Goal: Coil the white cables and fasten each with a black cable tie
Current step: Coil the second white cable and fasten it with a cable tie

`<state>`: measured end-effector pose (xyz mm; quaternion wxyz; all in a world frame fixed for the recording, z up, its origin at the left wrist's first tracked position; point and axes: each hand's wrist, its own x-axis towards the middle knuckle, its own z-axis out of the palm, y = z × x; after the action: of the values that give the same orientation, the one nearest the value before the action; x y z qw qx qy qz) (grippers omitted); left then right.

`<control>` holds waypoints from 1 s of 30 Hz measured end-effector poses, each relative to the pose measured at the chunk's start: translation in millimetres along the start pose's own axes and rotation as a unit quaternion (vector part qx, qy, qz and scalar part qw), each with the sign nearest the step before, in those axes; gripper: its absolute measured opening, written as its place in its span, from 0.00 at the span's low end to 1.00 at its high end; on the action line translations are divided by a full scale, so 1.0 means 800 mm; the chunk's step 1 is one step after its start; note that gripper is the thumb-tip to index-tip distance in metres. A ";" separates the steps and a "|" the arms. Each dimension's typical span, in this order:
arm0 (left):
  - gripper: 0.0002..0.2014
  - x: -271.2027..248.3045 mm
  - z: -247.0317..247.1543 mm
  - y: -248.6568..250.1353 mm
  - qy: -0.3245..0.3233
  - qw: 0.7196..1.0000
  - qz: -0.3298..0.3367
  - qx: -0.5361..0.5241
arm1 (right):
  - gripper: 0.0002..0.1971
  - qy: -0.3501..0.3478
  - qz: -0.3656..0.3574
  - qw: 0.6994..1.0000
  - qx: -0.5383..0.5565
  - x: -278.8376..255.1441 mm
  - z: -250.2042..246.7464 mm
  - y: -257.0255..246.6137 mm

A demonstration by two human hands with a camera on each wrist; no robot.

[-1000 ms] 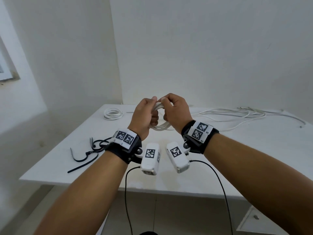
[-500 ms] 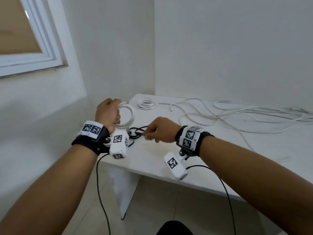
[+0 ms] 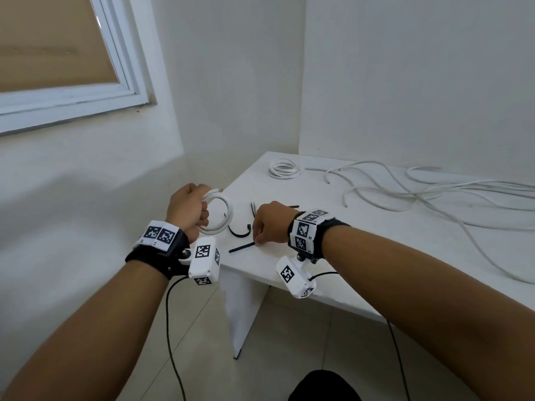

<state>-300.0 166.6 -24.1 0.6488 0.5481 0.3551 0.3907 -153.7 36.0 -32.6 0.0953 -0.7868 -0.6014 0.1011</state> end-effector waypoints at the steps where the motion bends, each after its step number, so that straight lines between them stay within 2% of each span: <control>1: 0.20 -0.001 0.005 0.001 -0.004 1.000 -0.001 -0.001 | 0.04 0.002 0.005 1.000 0.008 -0.004 -0.003 0.005; 7: 0.20 -0.008 0.049 0.001 -0.043 0.999 0.007 0.002 | 0.06 0.032 0.033 0.994 0.100 -0.059 -0.042 0.057; 12: 0.19 -0.019 0.117 -0.002 -0.101 0.995 0.007 0.005 | 0.08 0.125 0.126 0.967 0.183 -0.127 -0.060 0.139; 16: 0.19 -0.040 0.198 -0.011 -0.162 0.987 -0.013 -0.001 | 0.16 0.225 0.213 0.911 0.272 -0.174 -0.059 0.197; 22: 0.17 -0.087 0.326 -0.043 -0.256 0.966 -0.038 0.000 | 0.02 0.331 0.266 0.820 0.384 -0.211 -0.061 0.259; 23: 0.17 -0.094 0.344 -0.046 -0.269 0.962 -0.041 0.002 | 0.02 0.342 0.272 0.807 0.397 -0.214 -0.064 0.266; 28: 0.19 -0.116 0.412 -0.064 -0.334 0.941 -0.059 0.019 | 0.15 0.375 0.298 0.750 0.456 -0.216 -0.076 0.298; 30: 0.20 -0.117 0.429 -0.073 -0.350 0.934 -0.063 0.032 | 0.16 0.384 0.297 0.728 0.483 -0.221 -0.077 0.309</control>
<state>-29.7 -71.3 -28.2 0.7374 0.6472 0.1515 0.1202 47.0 -200.0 -32.7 0.6506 -0.7446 -0.1186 0.0904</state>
